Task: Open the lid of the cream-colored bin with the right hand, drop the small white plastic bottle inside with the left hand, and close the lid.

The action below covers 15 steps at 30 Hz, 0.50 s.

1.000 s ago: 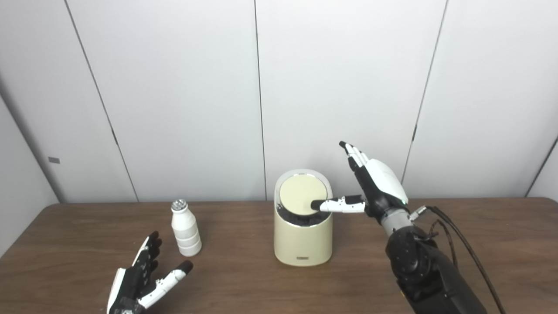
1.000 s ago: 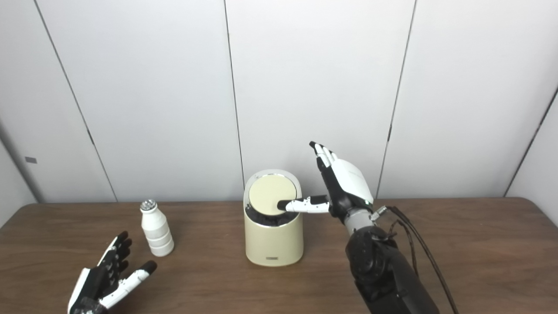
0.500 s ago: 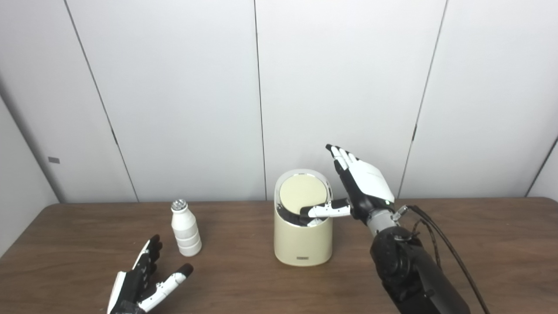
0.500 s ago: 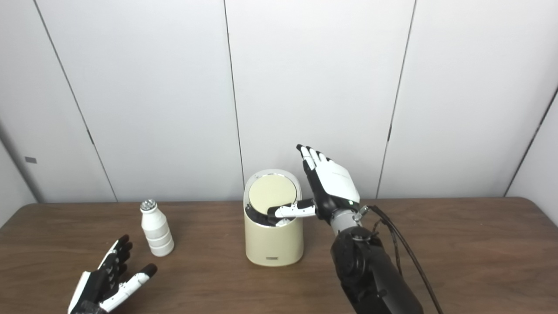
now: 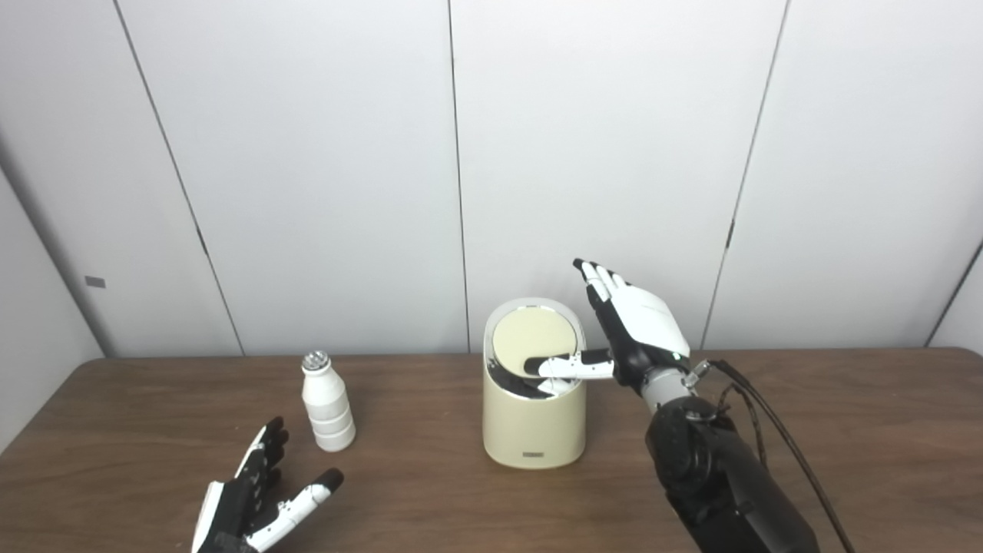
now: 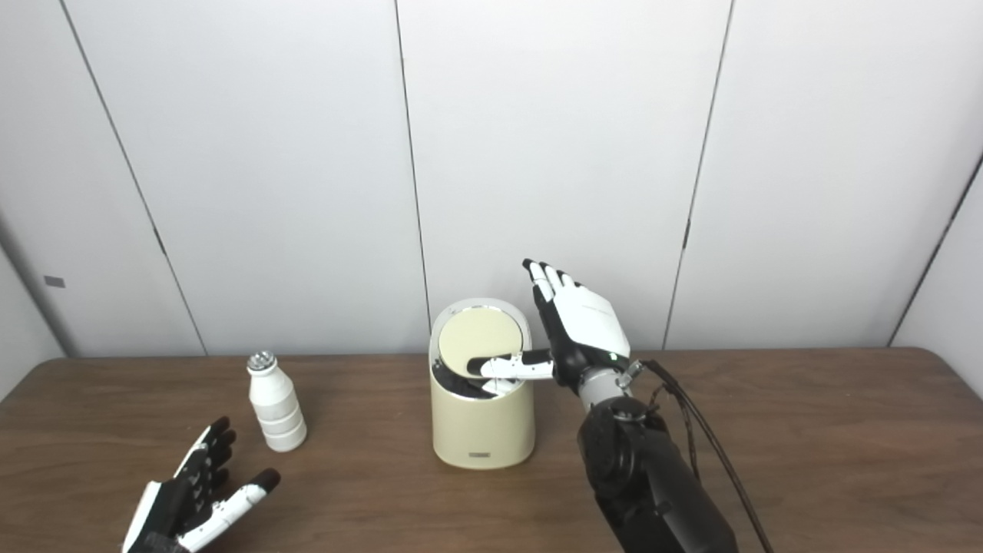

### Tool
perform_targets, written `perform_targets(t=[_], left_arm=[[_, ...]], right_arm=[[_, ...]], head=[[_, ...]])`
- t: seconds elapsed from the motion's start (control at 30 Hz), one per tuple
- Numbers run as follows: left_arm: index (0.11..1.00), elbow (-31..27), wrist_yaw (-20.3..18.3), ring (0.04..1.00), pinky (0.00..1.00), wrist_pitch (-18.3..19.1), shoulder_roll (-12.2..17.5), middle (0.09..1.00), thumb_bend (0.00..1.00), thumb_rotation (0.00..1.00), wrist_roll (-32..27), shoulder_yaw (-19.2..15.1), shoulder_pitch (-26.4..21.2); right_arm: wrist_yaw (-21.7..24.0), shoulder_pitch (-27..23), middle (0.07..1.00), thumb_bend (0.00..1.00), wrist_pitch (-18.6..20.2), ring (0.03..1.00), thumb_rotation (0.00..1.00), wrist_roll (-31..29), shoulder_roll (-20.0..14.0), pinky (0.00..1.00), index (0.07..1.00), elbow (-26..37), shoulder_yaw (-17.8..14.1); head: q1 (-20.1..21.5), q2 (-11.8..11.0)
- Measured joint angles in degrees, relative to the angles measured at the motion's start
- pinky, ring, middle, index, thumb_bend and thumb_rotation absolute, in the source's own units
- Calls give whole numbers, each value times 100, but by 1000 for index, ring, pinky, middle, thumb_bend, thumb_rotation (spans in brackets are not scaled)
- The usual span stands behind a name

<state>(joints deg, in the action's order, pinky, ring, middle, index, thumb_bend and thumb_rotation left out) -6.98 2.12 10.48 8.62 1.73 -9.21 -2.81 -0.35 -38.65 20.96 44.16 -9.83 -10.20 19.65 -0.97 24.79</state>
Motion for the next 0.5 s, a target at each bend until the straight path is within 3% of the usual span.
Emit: perform_targets(t=[0.23, 0.33, 0.5], left_arm=[[975, -86, 4, 967, 959, 5, -28, 950, 925, 387, -1, -6, 25], [976, -96, 3, 970, 959, 5, -27, 953, 920, 386, -2, -11, 26], [977, -96, -1, 968, 958, 5, -27, 953, 908, 379, 1, -9, 28]], right_arm=[[-2, -69, 1000, 875, 2, 1000, 702, 7, -2, 1000, 990, -46, -25], [-31, -104, 1000, 879, -1, 1000, 714, 4, -4, 999, 988, -120, -64], [-66, -103, 1000, 906, -3, 1000, 639, 5, -12, 992, 981, -127, -84]], head=[[0, 9], [0, 9], [18, 18]])
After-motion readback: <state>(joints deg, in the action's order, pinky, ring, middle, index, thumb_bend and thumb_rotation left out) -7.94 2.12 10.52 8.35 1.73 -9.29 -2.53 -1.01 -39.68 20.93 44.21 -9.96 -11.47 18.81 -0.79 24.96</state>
